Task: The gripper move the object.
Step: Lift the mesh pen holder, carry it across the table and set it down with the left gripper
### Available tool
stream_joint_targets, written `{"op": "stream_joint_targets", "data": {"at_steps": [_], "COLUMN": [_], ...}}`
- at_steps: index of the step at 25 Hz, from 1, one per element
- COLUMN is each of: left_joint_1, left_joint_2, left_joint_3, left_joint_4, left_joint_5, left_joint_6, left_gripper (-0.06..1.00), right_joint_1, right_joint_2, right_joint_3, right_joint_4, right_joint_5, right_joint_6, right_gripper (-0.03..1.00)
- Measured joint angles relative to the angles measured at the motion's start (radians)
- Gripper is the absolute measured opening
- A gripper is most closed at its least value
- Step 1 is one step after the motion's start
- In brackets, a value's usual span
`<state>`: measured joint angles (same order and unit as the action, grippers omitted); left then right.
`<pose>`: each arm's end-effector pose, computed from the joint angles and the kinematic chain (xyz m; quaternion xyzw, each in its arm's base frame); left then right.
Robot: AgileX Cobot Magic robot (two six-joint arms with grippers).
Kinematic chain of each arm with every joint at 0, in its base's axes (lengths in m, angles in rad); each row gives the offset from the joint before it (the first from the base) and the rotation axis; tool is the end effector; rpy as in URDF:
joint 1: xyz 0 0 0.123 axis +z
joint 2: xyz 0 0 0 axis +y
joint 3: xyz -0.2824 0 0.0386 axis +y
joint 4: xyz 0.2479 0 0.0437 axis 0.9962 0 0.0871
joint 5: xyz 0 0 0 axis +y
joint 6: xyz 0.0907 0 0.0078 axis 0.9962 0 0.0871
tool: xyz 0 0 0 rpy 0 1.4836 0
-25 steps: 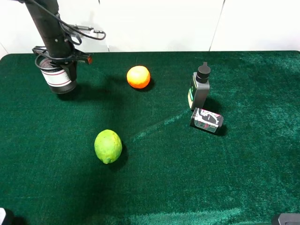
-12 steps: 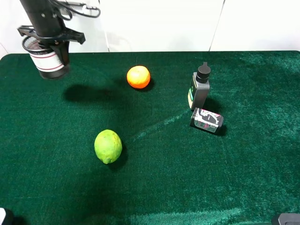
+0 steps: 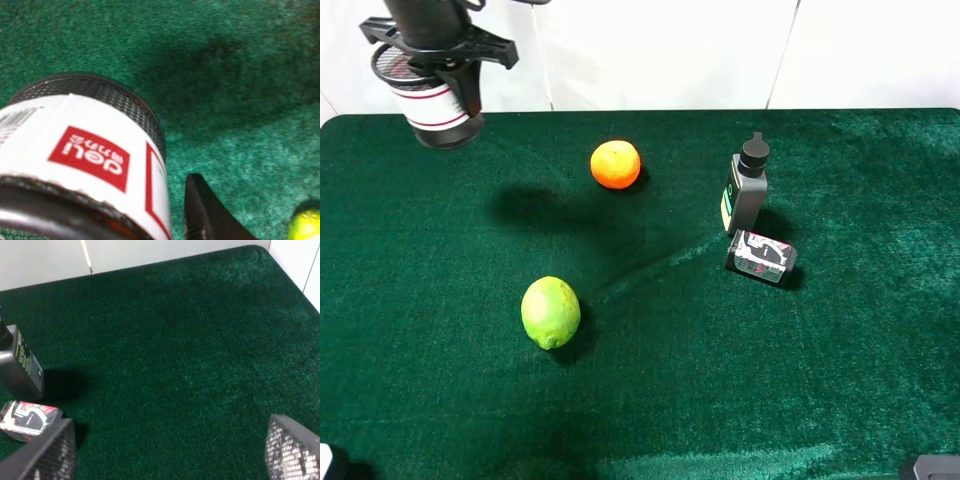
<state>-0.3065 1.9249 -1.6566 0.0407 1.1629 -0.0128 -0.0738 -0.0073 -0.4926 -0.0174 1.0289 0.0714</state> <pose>0.3872 -0.1190 0.2623 0.1512 0.9818 0.0012 0.1148 -0.0039 -0.0011 0.2777 0.0615 0.8426 -0.0093 0.5350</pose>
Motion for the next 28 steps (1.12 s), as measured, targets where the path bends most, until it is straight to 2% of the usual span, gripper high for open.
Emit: {"op": "stream_joint_targets", "data": {"at_steps": [28], "left_joint_1": [-0.501], "left_joint_2": [-0.069], "left_joint_3": [0.0], "left_joint_4": [-0.006], "left_joint_5": [0.001], "left_joint_6": [-0.207], "left_gripper": [0.13], "right_joint_1": [0.0], "right_joint_2": [0.0], "right_joint_3": [0.0], "right_joint_4": [0.0], "right_joint_5": [0.0], "right_joint_6": [0.0], "right_gripper": [0.57]}}
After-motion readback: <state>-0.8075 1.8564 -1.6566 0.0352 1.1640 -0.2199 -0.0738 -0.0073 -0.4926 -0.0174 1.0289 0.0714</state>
